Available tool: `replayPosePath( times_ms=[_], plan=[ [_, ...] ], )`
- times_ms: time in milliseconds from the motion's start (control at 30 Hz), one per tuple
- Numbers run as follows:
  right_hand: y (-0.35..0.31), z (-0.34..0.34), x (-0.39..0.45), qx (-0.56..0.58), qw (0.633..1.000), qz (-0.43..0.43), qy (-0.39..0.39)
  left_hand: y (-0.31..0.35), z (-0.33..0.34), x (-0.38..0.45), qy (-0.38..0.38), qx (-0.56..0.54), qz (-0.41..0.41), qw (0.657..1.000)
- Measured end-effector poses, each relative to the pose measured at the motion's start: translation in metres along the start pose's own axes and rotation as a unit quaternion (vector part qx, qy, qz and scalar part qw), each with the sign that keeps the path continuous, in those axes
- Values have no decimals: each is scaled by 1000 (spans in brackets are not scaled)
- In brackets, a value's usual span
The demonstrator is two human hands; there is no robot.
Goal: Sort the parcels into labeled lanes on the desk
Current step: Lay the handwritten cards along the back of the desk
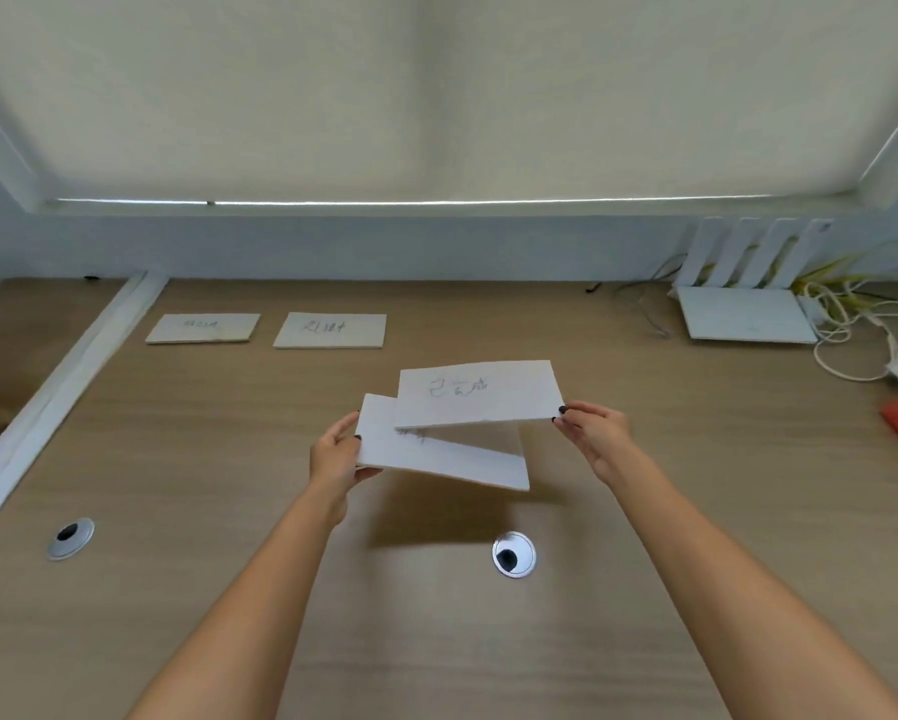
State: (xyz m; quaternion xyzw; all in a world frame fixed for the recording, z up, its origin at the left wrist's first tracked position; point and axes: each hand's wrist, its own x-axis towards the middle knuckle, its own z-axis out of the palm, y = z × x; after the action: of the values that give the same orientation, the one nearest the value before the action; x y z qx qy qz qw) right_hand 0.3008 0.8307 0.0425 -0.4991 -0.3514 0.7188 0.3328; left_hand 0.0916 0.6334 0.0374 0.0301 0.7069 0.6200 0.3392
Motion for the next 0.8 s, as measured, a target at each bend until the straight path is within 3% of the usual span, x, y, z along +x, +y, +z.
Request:
replayPosePath(
  times_ms=[267, 600, 800],
  plan=[
    [-10, 25, 107, 45, 996, 4, 71, -4, 21, 49, 20, 15, 3, 1000],
    [7, 67, 220, -17, 990, -25, 136, -22, 13, 123, -6, 29, 17, 999],
    [11, 68, 239, -118, 989, -18, 87, -28, 18, 128, -26, -1, -1, 1000]
  ],
)
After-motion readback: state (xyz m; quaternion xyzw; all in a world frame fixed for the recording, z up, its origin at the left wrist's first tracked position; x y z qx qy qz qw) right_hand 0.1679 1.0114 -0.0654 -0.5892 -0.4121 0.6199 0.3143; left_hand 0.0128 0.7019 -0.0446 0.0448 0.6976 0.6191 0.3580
